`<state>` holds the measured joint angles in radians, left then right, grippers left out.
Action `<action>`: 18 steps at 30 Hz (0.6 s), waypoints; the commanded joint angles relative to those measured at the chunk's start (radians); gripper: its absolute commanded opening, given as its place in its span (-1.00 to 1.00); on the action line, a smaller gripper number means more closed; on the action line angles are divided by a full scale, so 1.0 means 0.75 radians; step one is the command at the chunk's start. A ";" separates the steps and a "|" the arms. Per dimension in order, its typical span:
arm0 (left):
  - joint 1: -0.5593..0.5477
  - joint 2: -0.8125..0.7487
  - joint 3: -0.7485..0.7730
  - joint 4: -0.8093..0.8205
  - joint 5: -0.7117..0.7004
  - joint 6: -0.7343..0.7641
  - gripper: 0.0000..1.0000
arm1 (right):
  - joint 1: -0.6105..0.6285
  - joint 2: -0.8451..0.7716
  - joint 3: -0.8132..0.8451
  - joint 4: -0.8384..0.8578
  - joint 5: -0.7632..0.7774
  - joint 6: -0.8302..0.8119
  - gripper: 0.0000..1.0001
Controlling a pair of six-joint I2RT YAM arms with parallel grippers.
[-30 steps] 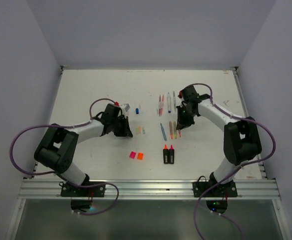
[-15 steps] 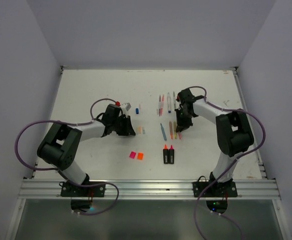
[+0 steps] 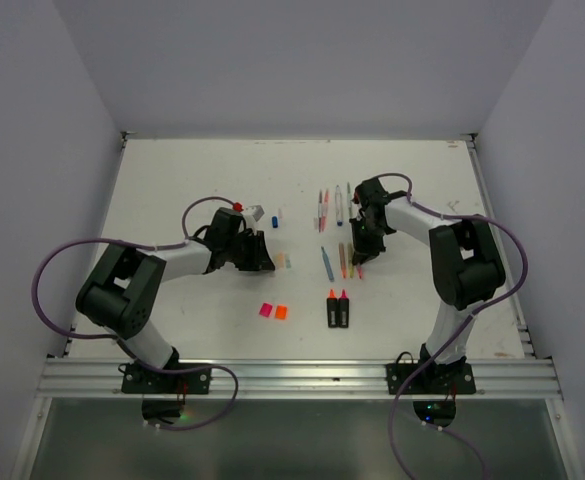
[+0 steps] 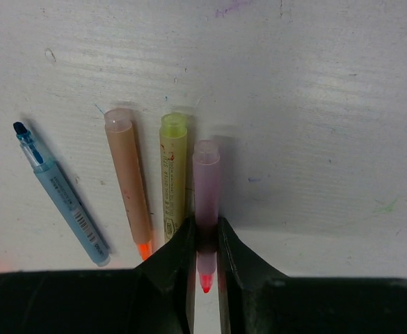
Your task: Open the pen caps
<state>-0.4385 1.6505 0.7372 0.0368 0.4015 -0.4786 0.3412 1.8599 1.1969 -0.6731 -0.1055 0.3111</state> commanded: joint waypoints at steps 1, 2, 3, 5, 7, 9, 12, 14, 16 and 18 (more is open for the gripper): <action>0.012 0.039 0.001 -0.037 -0.034 0.035 -0.38 | -0.003 0.022 0.016 0.043 0.024 0.000 -0.66; 0.014 0.039 0.001 -0.039 -0.038 0.037 -0.37 | -0.003 0.020 0.010 0.043 0.026 0.002 -0.63; 0.016 0.039 0.001 -0.041 -0.038 0.035 -0.37 | -0.003 0.017 0.008 0.038 0.032 0.004 -0.61; 0.022 0.037 -0.005 -0.041 -0.040 0.033 -0.36 | -0.003 0.013 0.000 0.036 0.034 0.007 -0.55; 0.026 0.029 -0.011 -0.041 -0.040 0.037 -0.35 | -0.003 0.005 -0.005 0.032 0.036 0.009 -0.45; 0.028 0.017 -0.018 -0.037 -0.046 0.037 -0.33 | -0.003 -0.003 -0.009 0.032 0.036 0.009 -0.39; 0.032 -0.010 -0.028 -0.035 -0.055 0.037 -0.31 | -0.003 -0.013 -0.005 0.028 0.038 0.013 -0.29; 0.034 -0.026 -0.028 -0.039 -0.049 0.041 -0.30 | -0.001 -0.021 0.008 0.024 0.036 0.017 -0.21; 0.037 -0.047 -0.024 -0.045 -0.049 0.039 -0.29 | -0.003 -0.036 0.016 0.008 0.040 0.021 -0.14; 0.039 -0.075 -0.018 -0.047 -0.049 0.045 -0.29 | -0.001 -0.068 0.032 -0.019 0.053 0.025 -0.03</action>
<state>-0.4202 1.6375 0.7372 0.0261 0.4000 -0.4767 0.3420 1.8538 1.1980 -0.6704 -0.1215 0.3290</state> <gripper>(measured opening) 0.351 0.458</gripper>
